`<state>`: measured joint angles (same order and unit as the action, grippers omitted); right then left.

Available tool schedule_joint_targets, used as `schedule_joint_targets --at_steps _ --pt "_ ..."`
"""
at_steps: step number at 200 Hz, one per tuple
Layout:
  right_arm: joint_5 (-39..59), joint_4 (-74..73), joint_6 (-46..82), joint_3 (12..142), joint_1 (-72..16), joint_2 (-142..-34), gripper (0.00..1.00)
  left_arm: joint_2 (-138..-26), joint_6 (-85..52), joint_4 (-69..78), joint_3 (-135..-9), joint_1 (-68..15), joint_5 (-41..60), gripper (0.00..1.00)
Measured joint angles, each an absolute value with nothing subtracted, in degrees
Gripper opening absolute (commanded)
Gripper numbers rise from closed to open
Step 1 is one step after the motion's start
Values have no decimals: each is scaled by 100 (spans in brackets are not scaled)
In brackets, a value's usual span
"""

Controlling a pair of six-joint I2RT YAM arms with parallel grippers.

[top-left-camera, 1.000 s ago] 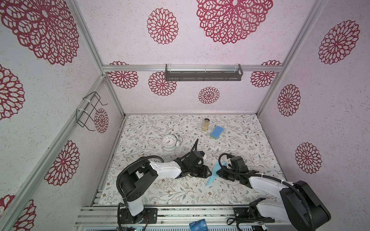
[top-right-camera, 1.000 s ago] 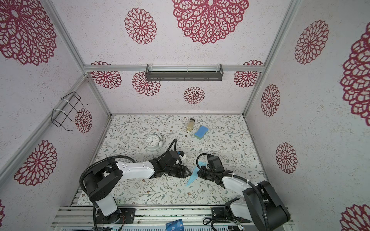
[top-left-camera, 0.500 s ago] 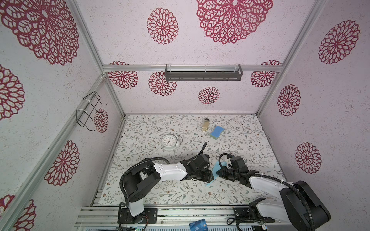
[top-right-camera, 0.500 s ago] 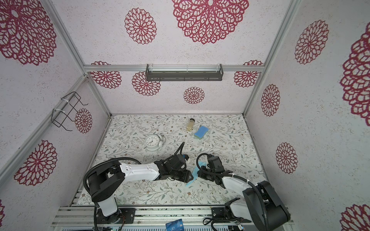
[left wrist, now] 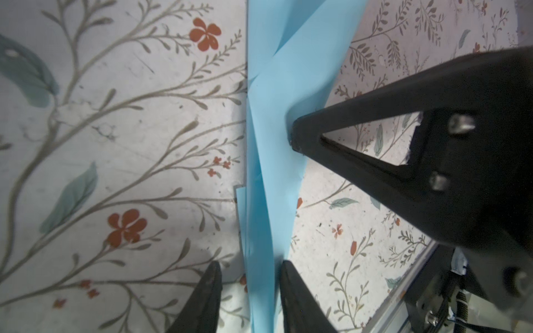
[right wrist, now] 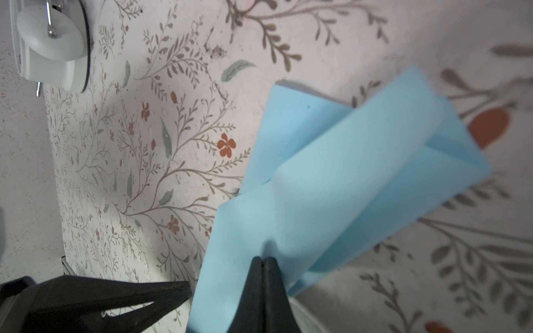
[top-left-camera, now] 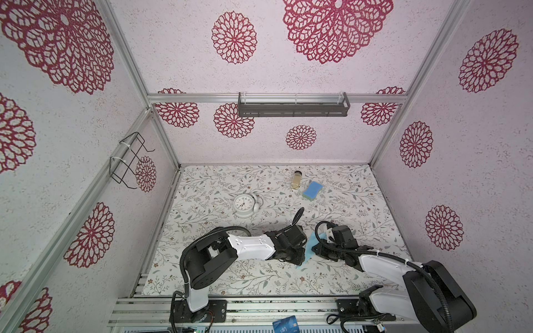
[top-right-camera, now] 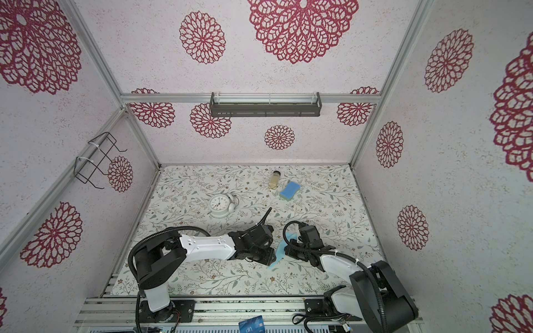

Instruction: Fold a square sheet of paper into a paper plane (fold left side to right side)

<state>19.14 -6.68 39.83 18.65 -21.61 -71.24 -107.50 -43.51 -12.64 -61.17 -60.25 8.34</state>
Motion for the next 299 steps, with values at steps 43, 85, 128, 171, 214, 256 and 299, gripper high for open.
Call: schedule_joint_targets --at_steps 43,85,128,171,214,256,299 --pt "2034 -668 3983 1820 -2156 -7006 0 -10862 -4309 -1422 -6302 -6108 687 34" --pt "2235 -659 3986 1776 -2156 -6814 0 -10908 -4283 -1446 -6344 -6121 635 26" --pt "2421 -659 3983 1774 -2156 -6722 0 -10921 -4283 -1433 -6351 -6121 626 25" --pt "2615 -666 3988 1765 -2156 -6716 0 -10925 -4283 -1420 -6351 -6121 631 25" --pt "2757 -672 3997 1765 -2204 -6676 0 -10932 -4265 -1406 -6351 -6121 655 25" --pt "2755 -720 4005 1765 -2429 -6711 0 -10932 -4237 -1404 -6348 -6121 676 25" --pt "2689 -823 4018 1765 -2696 -6954 0 -10932 -4198 -1402 -6348 -6121 694 24"
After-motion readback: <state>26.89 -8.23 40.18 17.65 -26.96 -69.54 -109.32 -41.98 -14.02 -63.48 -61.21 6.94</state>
